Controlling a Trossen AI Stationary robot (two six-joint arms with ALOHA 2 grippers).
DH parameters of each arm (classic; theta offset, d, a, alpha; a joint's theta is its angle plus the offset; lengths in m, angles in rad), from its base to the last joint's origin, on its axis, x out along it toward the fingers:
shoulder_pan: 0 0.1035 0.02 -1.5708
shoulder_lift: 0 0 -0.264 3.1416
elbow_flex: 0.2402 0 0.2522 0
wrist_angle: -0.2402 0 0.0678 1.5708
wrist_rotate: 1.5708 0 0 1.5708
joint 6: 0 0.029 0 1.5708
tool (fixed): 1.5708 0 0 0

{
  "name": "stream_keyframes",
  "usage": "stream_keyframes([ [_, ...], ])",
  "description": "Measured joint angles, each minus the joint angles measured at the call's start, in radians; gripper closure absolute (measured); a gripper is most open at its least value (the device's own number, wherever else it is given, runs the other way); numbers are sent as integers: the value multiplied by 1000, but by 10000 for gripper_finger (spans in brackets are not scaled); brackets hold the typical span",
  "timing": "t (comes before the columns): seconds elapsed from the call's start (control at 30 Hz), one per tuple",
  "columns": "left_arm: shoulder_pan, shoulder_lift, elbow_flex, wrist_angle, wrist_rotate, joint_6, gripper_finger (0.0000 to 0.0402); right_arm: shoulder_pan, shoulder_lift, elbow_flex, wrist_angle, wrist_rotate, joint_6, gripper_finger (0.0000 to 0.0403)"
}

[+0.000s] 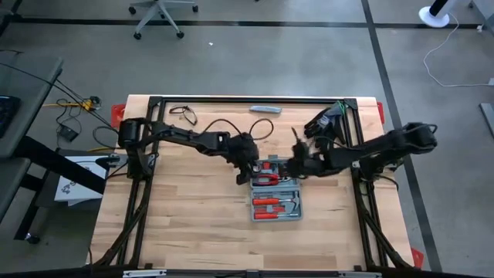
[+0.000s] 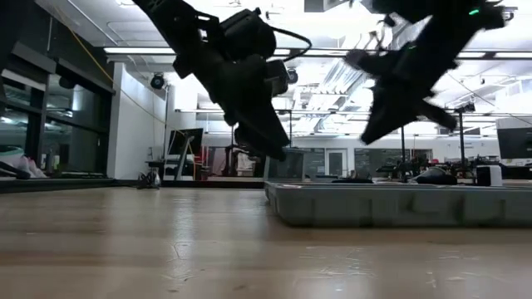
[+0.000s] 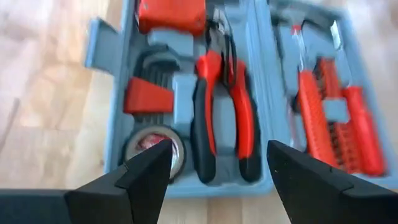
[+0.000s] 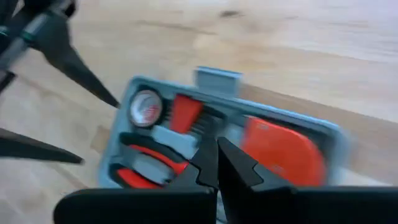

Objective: Prefit tool cases
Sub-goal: Adjust the orange hex key set in the gray prefit tool case

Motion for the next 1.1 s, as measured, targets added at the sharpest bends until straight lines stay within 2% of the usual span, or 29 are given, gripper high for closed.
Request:
stream_keyframes([
  [0.1, -21, 17, 0, -19, -16, 25, 147, -52, 82, 26, 113, -88, -124, 403],
  [0.23, -62, 28, 0, -32, -192, 76, 147, -101, 193, 90, 146, -153, -246, 403],
  [0.3, -74, 40, 0, -10, -240, 99, 147, -126, 243, 125, 153, -186, -301, 403],
  [0.43, -72, 70, -1, -11, -249, 93, 147, -159, 323, 191, 151, -262, -414, 403],
  [0.6, -69, 100, 3, 15, -272, 88, 147, -181, 375, 230, 144, -306, -466, 403],
  [1.1, -69, 104, 2, 35, -262, 84, 147, -194, 397, 227, 96, -279, -461, 403],
])
